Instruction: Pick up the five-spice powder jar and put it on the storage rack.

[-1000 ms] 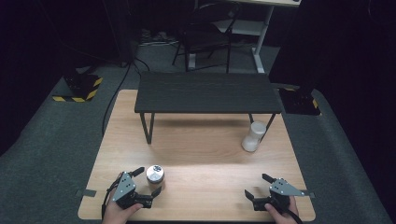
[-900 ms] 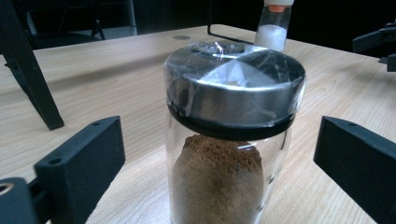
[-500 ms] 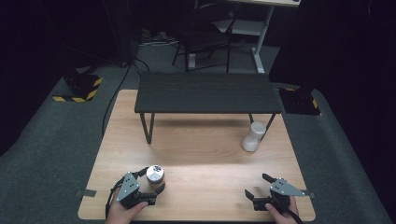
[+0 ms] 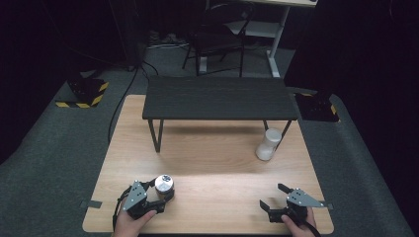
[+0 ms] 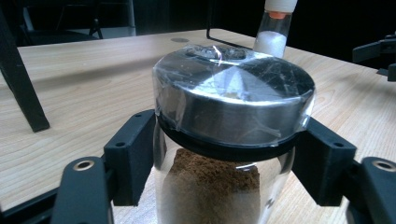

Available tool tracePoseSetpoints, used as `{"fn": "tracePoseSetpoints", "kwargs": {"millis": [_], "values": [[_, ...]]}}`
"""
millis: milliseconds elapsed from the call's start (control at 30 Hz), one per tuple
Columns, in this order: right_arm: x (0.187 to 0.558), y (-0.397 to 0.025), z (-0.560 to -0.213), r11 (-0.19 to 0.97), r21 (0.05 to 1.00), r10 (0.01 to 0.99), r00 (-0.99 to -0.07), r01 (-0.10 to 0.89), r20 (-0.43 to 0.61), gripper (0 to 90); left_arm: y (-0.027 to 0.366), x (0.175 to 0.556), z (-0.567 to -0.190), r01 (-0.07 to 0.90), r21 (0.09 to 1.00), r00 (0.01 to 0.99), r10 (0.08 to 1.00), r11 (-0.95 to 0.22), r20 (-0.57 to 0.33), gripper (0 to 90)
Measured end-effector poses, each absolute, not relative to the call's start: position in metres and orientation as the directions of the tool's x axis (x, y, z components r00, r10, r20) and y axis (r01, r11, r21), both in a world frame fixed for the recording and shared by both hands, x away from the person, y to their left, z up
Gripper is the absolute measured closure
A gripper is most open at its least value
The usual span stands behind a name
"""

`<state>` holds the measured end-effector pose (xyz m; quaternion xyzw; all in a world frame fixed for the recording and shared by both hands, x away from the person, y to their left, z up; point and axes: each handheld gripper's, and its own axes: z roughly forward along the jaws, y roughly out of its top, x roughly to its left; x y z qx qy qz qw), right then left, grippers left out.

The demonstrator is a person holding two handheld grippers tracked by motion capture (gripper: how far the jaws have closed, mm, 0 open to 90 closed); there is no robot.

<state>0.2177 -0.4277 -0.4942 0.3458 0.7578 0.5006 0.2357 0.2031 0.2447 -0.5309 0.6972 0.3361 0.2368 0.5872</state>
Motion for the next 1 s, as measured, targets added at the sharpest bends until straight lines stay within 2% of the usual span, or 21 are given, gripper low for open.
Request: {"fn": "tracePoseSetpoints", "kwargs": {"millis": [633, 1000], "values": [[0.218, -0.429, -0.495, 0.256, 0.923, 0.761, -0.648, 0.286, -0.011, 0.0, 0.242, 0.200, -0.527, 0.188, 0.979, 0.658, 0.750, -0.075, -0.069, 30.5], [0.217, -0.432, -0.495, 0.246, 0.925, 0.771, -0.637, 0.289, -0.006, 0.0, 0.232, 0.191, -0.510, 0.184, 0.982, 0.614, 0.785, -0.042, -0.081, 30.5]]}}
